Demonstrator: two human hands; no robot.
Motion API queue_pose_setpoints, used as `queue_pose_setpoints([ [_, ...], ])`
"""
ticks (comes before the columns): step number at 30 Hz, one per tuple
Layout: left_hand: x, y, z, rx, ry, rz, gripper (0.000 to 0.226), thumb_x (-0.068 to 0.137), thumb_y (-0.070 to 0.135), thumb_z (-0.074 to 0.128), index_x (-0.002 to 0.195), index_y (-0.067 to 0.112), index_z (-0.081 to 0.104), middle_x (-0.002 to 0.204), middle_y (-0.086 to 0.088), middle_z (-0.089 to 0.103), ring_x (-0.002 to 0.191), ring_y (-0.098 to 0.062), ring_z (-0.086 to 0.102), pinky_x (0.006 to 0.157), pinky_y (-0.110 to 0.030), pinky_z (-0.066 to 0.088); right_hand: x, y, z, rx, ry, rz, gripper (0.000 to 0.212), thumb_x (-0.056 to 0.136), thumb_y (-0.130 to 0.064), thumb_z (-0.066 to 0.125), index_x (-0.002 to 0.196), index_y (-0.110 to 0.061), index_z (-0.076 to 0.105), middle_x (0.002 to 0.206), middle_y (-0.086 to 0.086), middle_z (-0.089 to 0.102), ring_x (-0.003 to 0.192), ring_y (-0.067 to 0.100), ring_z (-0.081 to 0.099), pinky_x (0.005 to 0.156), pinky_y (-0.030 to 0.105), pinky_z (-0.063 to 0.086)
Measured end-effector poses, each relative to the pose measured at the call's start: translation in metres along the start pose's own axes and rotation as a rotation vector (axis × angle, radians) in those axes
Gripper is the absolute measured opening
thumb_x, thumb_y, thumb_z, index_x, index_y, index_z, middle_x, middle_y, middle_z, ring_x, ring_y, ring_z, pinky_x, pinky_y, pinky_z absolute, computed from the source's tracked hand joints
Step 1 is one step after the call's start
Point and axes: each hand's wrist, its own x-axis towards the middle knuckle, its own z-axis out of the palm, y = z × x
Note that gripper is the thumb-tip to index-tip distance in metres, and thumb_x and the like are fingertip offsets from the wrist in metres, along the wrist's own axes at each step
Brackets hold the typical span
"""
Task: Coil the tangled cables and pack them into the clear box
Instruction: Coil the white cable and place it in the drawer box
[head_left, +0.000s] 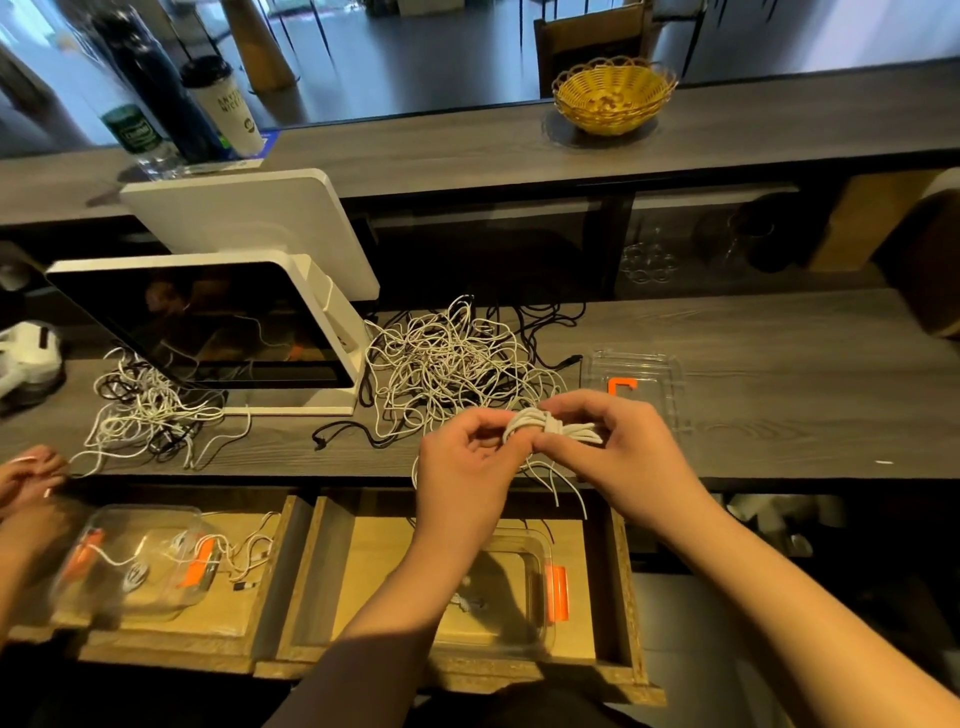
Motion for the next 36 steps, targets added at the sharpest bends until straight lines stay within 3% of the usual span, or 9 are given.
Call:
queue_pose_setpoints([
  [7,0.007,-0.003,-0.005,-0.119,-0.214,-0.065,0.023,0.083,0.002,0.073,0.101,0.017,0.072,0.089,0.003,0.078,0.078,-0.009,0.073,0.071,-0.017,0.055,0.004,0.005,-0.011,0.115,-0.058,0.056,0.012,0.09,-0.012,0.068,0.101,-0.015,0.073,0.081,-0.006,0.069,0.065,-0.003,0.061,0.054,0.009,0.044],
  [11,0.006,-0.008,0.004,-0.231,-0.266,-0.135,0.027,0.074,0.013,0.073,0.101,0.01,0.071,0.087,-0.001,0.077,0.074,-0.011,0.071,0.07,-0.019,0.057,0.004,0.009,-0.025,0.228,-0.13,0.122,0.013,0.09,-0.005,0.064,0.095,-0.012,0.074,0.074,-0.004,0.069,0.063,0.001,0.059,0.053,0.011,0.043],
  [15,0.009,-0.012,0.007,-0.358,-0.285,-0.24,0.031,0.071,0.013,0.072,0.101,0.006,0.07,0.087,-0.007,0.075,0.07,-0.013,0.069,0.07,-0.02,0.058,0.005,0.012,-0.031,0.197,-0.186,0.133,0.012,0.091,-0.01,0.064,0.097,-0.015,0.074,0.076,-0.007,0.069,0.063,0.003,0.059,0.053,0.012,0.043],
  [18,0.012,-0.01,0.008,-0.397,-0.305,-0.268,0.029,0.072,0.012,0.069,0.1,0.005,0.069,0.085,-0.006,0.075,0.069,-0.012,0.067,0.071,-0.02,0.058,0.002,0.016,-0.026,0.154,-0.067,0.084,0.012,0.086,-0.02,0.071,0.098,-0.019,0.072,0.084,-0.003,0.071,0.07,0.011,0.065,0.059,0.023,0.052],
  [20,0.015,-0.008,0.009,-0.365,-0.312,-0.253,0.031,0.073,0.016,0.07,0.102,0.005,0.069,0.089,-0.008,0.076,0.075,-0.014,0.069,0.075,-0.022,0.058,-0.002,0.017,-0.024,0.051,0.011,0.036,0.025,0.078,-0.036,0.076,0.099,-0.023,0.069,0.089,-0.004,0.07,0.079,0.012,0.067,0.068,0.031,0.058],
  [22,0.017,-0.006,0.009,-0.343,-0.298,-0.226,0.033,0.073,0.019,0.072,0.103,0.006,0.071,0.094,-0.01,0.076,0.083,-0.016,0.07,0.078,-0.024,0.058,-0.002,0.017,-0.023,-0.065,0.035,-0.002,0.039,0.071,-0.047,0.076,0.101,-0.024,0.065,0.095,-0.009,0.068,0.088,0.008,0.065,0.074,0.03,0.057],
  [26,0.016,-0.005,0.011,-0.361,-0.26,-0.212,0.029,0.074,0.02,0.072,0.101,0.008,0.072,0.093,-0.008,0.076,0.083,-0.016,0.07,0.076,-0.024,0.057,0.0,0.012,-0.022,-0.033,0.094,-0.05,0.032,0.074,-0.04,0.078,0.099,-0.026,0.063,0.096,-0.01,0.067,0.091,0.008,0.065,0.077,0.032,0.057],
  [32,0.011,-0.008,0.011,-0.341,-0.262,-0.166,0.025,0.075,0.019,0.071,0.099,0.01,0.07,0.093,-0.004,0.076,0.077,-0.014,0.068,0.073,-0.023,0.057,0.002,0.012,-0.027,0.015,-0.025,-0.027,0.025,0.08,-0.035,0.075,0.1,-0.021,0.068,0.097,-0.013,0.067,0.083,0.003,0.065,0.067,0.021,0.054],
  [36,0.005,-0.011,0.009,-0.522,-0.309,-0.282,0.019,0.076,0.012,0.073,0.094,0.008,0.07,0.093,-0.01,0.073,0.077,-0.015,0.068,0.072,-0.022,0.057,0.004,0.005,-0.034,0.048,-0.151,-0.037,0.016,0.086,-0.018,0.073,0.1,-0.013,0.07,0.094,-0.002,0.069,0.072,-0.005,0.063,0.062,0.011,0.048],
])
